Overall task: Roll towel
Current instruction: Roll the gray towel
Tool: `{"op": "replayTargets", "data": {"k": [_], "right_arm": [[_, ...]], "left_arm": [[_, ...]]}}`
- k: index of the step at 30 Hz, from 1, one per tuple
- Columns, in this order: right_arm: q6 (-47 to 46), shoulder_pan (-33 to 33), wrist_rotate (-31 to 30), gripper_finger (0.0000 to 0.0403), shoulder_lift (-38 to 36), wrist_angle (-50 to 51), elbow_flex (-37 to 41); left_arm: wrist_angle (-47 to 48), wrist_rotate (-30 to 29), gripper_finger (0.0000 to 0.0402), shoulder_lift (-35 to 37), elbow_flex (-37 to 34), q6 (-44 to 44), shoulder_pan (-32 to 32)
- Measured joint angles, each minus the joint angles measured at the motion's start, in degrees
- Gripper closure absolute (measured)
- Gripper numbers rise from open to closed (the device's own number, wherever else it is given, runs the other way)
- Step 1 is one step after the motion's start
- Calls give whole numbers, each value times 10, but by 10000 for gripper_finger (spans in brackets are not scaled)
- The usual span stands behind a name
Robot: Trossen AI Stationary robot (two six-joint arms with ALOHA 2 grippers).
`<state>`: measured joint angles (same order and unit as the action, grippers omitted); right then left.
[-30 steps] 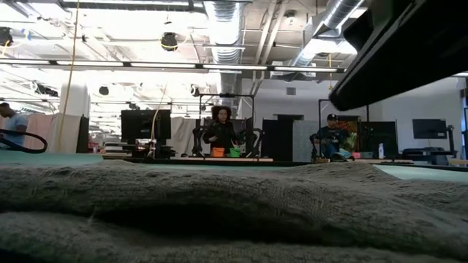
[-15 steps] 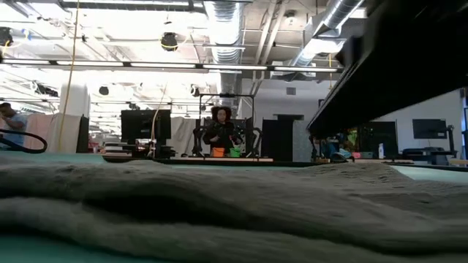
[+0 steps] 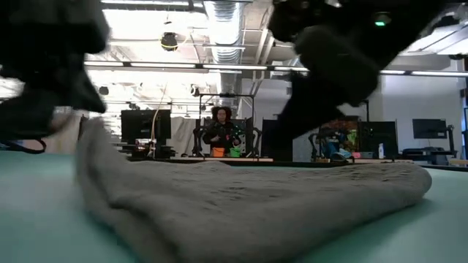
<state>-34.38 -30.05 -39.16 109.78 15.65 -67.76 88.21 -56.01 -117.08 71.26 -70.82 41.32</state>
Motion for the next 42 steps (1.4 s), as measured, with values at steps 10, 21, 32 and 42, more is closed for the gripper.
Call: {"op": "replayTargets", "data": {"k": [10, 21, 32, 42], "right_arm": [[101, 34, 3, 337, 0, 83, -73], [148, 4, 30, 337, -1, 277, -137], [70, -76, 98, 337, -1, 299, -136], [-59, -144, 62, 337, 0, 337, -136]], "left_arm": [[-12, 21, 401, 53, -60, -40, -20], [-565, 61, 401, 220, -60, 351, 121], [-685, 263, 380, 145, -61, 451, 8], [-807, 242, 380, 71, -60, 556, -8]]}}
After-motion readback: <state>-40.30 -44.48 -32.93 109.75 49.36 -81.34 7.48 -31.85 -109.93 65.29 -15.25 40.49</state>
